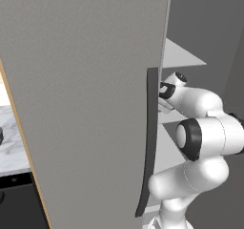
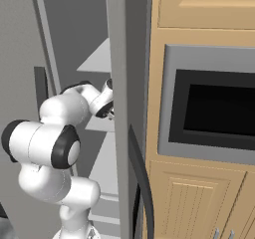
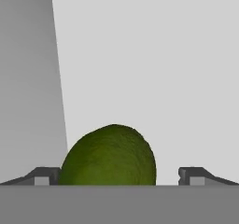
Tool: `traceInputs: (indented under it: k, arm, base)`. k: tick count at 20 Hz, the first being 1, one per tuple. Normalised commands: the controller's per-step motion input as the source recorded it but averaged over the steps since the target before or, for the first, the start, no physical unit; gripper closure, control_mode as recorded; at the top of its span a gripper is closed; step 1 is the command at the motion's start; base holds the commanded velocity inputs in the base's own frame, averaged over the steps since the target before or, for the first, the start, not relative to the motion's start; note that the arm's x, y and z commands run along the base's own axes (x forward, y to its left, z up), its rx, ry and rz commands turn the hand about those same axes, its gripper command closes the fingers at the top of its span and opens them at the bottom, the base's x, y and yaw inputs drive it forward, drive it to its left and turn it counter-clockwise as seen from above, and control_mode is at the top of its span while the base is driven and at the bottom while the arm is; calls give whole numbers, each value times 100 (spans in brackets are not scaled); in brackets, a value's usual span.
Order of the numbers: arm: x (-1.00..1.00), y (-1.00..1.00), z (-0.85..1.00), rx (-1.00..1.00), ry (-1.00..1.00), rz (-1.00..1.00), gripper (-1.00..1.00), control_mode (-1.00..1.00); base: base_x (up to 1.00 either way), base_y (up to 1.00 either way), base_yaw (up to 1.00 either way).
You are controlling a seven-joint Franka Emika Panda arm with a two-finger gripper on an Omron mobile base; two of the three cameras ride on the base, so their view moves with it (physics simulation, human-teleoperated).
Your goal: Take the lime and squash out of the freezer and place them in the tupperware container on the counter. Then put the tupperware containing the vegetables back in the freezer.
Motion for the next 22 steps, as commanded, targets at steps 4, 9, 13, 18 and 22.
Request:
traceInputs:
  k: [4, 9, 13, 18, 22]
  arm:
    - [1, 16, -23, 1, 0, 0, 100, -100]
    - [1, 1, -6, 0, 0, 0, 100, -100]
    - [-4, -5, 0, 0, -3, -2, 100, -100]
    - [-39, -25, 15, 0, -16, -7, 100, -100]
    - [-77, -45, 23, 0, -23, -9, 100, -100]
  base:
    - [0, 0, 0]
    - [0, 0, 0]
    - [0, 0, 0]
    - [0, 0, 0]
    - [0, 0, 0]
